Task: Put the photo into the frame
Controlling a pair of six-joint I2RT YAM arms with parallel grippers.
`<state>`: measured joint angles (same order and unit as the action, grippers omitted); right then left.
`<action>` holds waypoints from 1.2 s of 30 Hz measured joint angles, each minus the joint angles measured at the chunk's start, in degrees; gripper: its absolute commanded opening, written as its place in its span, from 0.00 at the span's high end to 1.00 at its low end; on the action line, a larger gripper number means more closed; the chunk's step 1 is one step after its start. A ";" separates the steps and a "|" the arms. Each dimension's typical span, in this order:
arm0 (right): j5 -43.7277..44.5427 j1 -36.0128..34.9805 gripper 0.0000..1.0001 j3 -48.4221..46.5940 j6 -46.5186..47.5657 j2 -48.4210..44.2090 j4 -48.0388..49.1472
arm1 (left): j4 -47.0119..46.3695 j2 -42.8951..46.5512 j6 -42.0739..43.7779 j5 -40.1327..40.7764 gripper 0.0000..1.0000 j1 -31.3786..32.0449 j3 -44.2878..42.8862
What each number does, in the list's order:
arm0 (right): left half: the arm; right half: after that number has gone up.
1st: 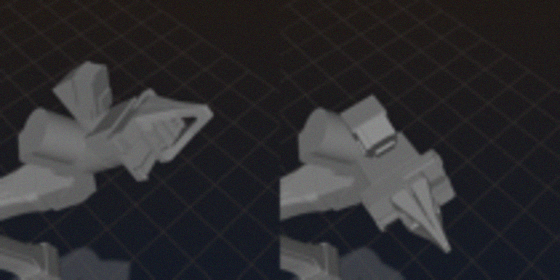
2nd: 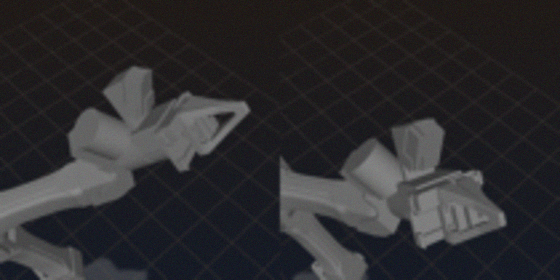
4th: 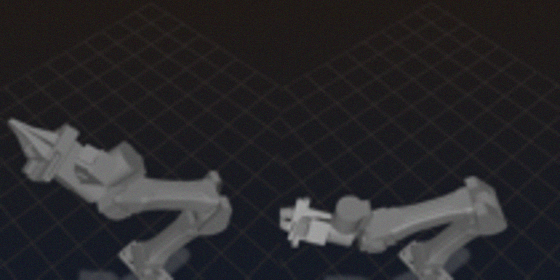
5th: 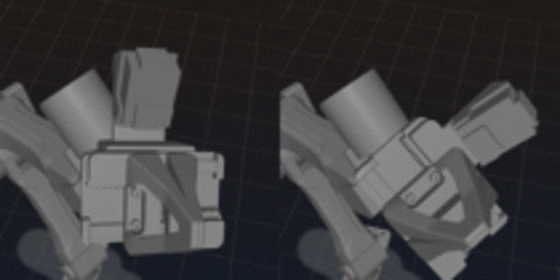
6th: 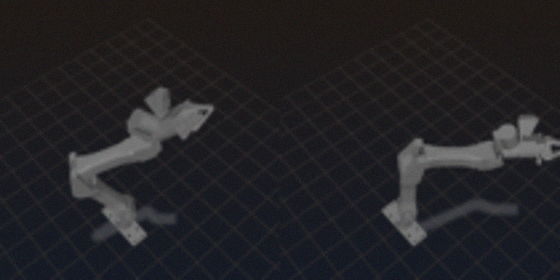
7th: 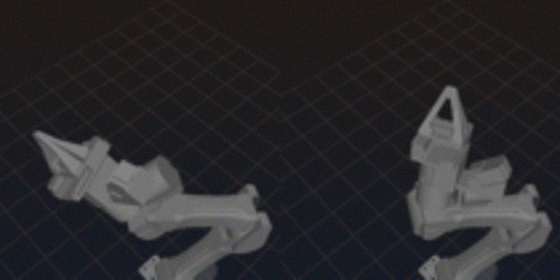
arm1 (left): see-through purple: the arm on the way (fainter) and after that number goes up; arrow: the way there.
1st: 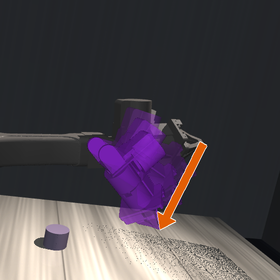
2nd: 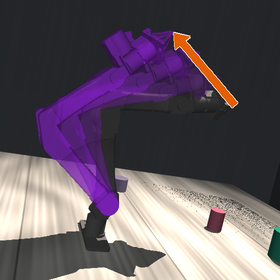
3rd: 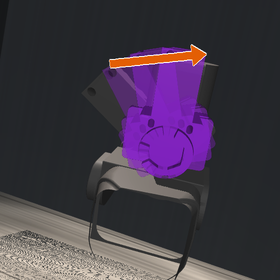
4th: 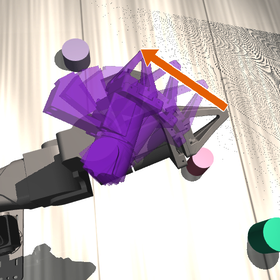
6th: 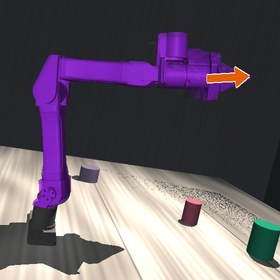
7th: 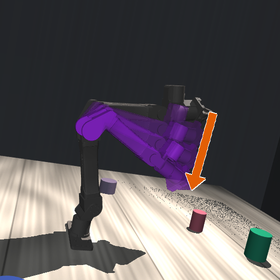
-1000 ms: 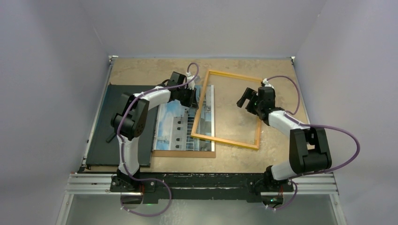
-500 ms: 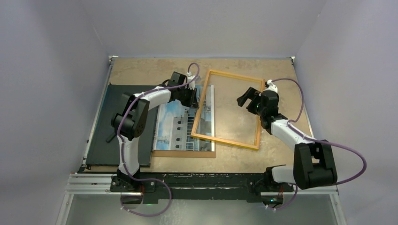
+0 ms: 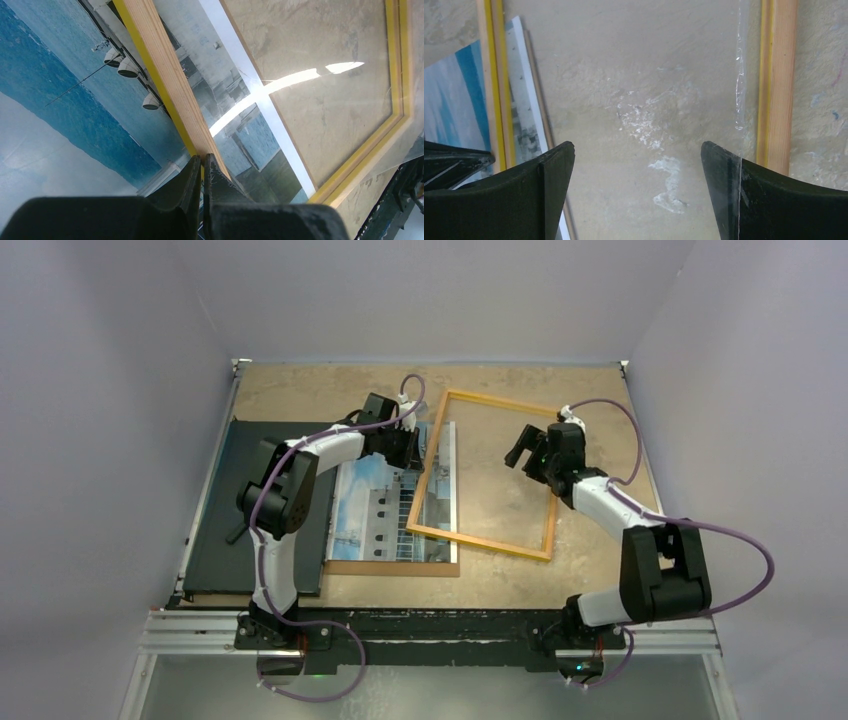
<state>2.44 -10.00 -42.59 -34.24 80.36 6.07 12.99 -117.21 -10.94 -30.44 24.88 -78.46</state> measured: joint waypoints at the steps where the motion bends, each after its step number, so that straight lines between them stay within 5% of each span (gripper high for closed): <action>1: 0.15 -0.02 0.01 -0.94 0.42 0.52 -0.98 | -0.02 0.00 0.02 0.00 1.00 0.00 0.00; 16: 4.52 -0.59 0.01 -3.37 3.17 2.51 -9.99 | -1.16 0.02 0.00 -0.31 1.00 0.37 0.44; 36: -1.97 -0.35 0.01 -4.63 4.33 -4.13 -15.61 | -1.42 0.02 -0.02 -0.37 1.00 0.42 0.57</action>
<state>0.47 -10.35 -47.22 -29.91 76.23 -9.54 11.57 -117.19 -10.96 -30.81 25.30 -77.89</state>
